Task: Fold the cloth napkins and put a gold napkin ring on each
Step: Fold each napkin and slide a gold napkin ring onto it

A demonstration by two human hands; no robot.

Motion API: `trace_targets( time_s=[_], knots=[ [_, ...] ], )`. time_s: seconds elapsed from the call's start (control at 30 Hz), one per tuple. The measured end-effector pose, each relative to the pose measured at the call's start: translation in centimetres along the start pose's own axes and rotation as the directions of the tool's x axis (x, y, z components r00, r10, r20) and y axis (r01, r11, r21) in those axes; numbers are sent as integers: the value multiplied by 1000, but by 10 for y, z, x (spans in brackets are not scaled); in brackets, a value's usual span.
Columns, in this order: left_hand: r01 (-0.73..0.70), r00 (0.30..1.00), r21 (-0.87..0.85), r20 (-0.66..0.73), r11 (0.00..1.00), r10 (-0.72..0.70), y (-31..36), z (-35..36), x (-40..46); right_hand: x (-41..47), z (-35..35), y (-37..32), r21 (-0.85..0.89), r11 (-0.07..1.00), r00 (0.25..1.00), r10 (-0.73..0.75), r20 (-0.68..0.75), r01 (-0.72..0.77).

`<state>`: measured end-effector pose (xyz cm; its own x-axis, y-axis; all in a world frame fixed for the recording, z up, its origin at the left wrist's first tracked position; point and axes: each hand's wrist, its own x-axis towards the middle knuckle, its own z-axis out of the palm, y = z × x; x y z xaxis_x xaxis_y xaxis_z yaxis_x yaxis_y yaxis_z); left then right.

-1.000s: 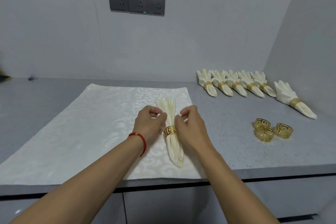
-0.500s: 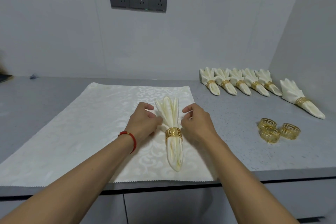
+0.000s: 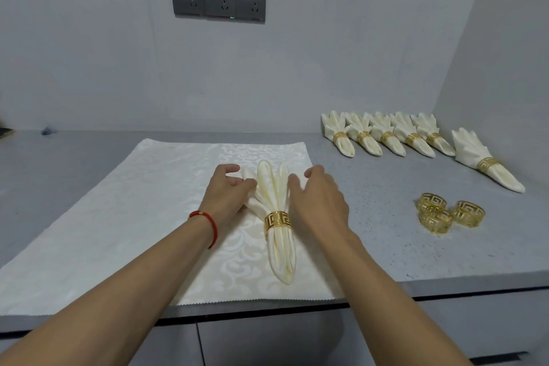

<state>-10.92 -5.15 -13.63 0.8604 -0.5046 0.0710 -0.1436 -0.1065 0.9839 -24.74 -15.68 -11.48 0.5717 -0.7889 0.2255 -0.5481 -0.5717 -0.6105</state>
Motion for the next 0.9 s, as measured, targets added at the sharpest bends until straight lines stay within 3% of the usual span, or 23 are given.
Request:
trace_targets(
  time_s=[0.07,0.13,0.23,0.37,0.53,0.6,0.67,0.77,0.9],
  knots=[
    [38,999,-5,34,999,-38,3,2,-3,-29,-4,-10,-182,980,996,-77,33,82],
    [50,997,38,51,998,-52,5,4,-5,-46,2,-16,-268,955,982,-81,172,126],
    [-1,996,120,87,993,-9,14,10,-12,-48,5,-15,-172,979,972,-65,227,105],
    [-53,996,86,77,995,46,41,26,-22,-37,-11,-2,43,997,985,-75,157,69],
    [-158,973,-145,148,977,179,66,79,-21,-4,-46,42,87,994,996,-56,-65,61],
    [-163,955,-98,234,982,182,69,113,-19,17,-71,72,53,998,989,-21,-148,29],
    [-213,922,58,344,975,181,63,147,-19,41,-99,105,4,999,979,42,-201,-42],
    [-426,836,338,501,839,223,43,201,-17,80,-139,164,-24,987,957,146,-251,-157],
    [-632,761,590,595,502,257,19,245,-2,116,-172,237,-7,960,923,268,-276,-281]
  ],
)
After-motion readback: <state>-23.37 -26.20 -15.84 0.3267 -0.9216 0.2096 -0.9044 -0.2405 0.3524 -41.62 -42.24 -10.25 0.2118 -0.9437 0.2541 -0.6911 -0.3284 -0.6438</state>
